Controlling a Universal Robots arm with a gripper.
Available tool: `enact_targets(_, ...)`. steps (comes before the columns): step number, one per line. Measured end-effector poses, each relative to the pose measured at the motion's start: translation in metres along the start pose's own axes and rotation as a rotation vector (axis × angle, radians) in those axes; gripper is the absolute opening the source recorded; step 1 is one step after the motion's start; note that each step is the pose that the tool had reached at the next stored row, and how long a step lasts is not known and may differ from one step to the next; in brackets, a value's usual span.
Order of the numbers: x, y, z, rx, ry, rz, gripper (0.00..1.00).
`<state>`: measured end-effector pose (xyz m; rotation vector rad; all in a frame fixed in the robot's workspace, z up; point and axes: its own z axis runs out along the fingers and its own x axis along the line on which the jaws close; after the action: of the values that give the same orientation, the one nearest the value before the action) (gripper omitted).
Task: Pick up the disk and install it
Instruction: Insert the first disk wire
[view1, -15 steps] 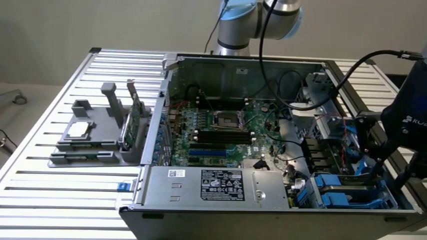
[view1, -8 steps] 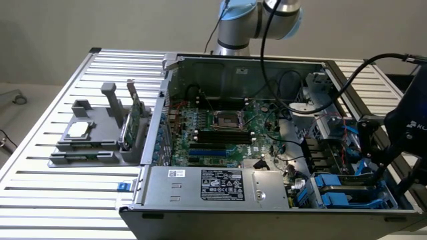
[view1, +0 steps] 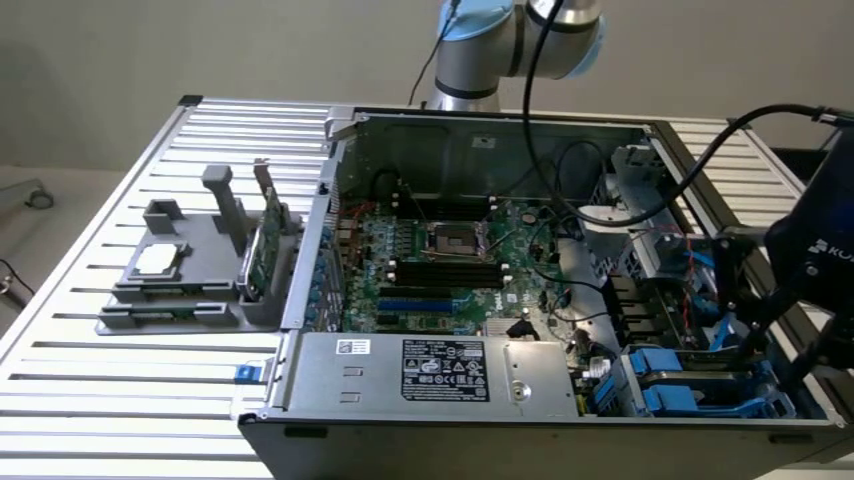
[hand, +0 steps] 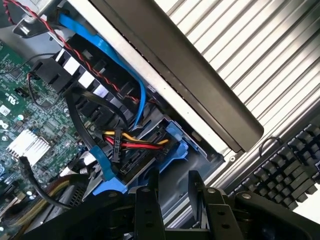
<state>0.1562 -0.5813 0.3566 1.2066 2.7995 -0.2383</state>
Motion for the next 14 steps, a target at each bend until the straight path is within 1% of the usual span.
enact_targets(3, 0.0001, -0.0002, -0.0001, -0.0028, 0.0114, 0.024, 0.37)
enact_targets(7, 0.0002, -0.0002, 0.0001, -0.0032, 0.0231, 0.065, 0.37)
enact_targets(10, 0.0003, -0.0001, 0.0008, -0.0009, 0.0300, 0.103, 0.37)
enact_targets(14, 0.0004, 0.0000, 0.0018, 0.0044, 0.0377, 0.157, 0.37)
